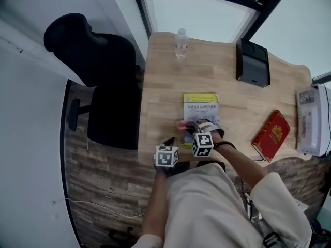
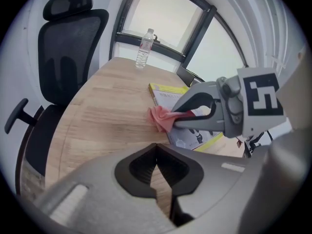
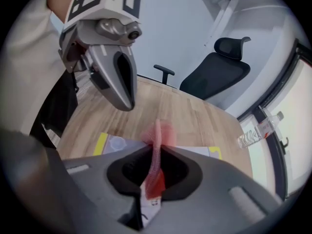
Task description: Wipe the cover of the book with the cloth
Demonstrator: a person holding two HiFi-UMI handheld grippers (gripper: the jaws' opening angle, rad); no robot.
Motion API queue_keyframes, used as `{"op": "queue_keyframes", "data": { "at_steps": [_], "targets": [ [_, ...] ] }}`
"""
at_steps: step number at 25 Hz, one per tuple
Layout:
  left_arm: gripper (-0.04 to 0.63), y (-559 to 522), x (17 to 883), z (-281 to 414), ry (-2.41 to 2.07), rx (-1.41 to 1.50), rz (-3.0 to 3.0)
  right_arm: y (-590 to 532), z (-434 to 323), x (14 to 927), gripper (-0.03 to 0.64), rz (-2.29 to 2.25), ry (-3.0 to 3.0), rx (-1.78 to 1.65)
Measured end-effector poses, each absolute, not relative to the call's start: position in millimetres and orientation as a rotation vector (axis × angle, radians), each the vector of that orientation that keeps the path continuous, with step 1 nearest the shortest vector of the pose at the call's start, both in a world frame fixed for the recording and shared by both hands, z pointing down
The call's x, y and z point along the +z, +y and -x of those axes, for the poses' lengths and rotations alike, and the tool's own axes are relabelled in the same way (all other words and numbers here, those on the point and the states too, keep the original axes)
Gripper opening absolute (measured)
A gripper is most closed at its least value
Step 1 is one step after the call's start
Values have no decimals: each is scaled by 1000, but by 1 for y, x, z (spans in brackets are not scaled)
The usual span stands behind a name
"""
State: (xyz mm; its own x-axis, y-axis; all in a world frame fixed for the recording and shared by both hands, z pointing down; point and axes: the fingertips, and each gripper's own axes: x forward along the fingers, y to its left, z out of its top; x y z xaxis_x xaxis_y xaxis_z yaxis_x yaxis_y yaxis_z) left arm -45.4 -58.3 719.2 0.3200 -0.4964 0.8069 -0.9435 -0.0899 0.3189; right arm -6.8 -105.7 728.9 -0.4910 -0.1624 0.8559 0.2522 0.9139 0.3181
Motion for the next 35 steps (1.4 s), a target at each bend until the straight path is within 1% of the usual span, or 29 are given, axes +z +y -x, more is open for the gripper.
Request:
{"op": "queue_keyframes", "data": {
  "at_steps": [6,12,16,20,23,27,32,35],
  "targets": [
    [6,-64,713,47,-1330,593,-1744,-55,0,728,44,110,-2031,-431],
    [6,-70,696,46,-1396,559,-1791,-9,-14,727,44,140,-2065,-272],
    [6,-67,695,35,-1393,540,-1822,12,-35,740,44,174,-2018,-189],
    [6,-59,689,26,-1434,527,-1806,23,-55,743,44,121,-2034,-35],
    [6,-46,679,14,-1495,505,-1781,27,-77,734,44,74,-2034,-22],
    [6,-32,661,-3,-1588,475,-1753,-4,-104,702,44,-232,-2150,53],
    [6,-10,637,-31,-1671,439,-1731,-39,-141,655,43,-696,-2310,349],
    [6,7,619,-57,-1713,342,-1687,-39,-171,625,43,-894,-2361,494]
  ]
}}
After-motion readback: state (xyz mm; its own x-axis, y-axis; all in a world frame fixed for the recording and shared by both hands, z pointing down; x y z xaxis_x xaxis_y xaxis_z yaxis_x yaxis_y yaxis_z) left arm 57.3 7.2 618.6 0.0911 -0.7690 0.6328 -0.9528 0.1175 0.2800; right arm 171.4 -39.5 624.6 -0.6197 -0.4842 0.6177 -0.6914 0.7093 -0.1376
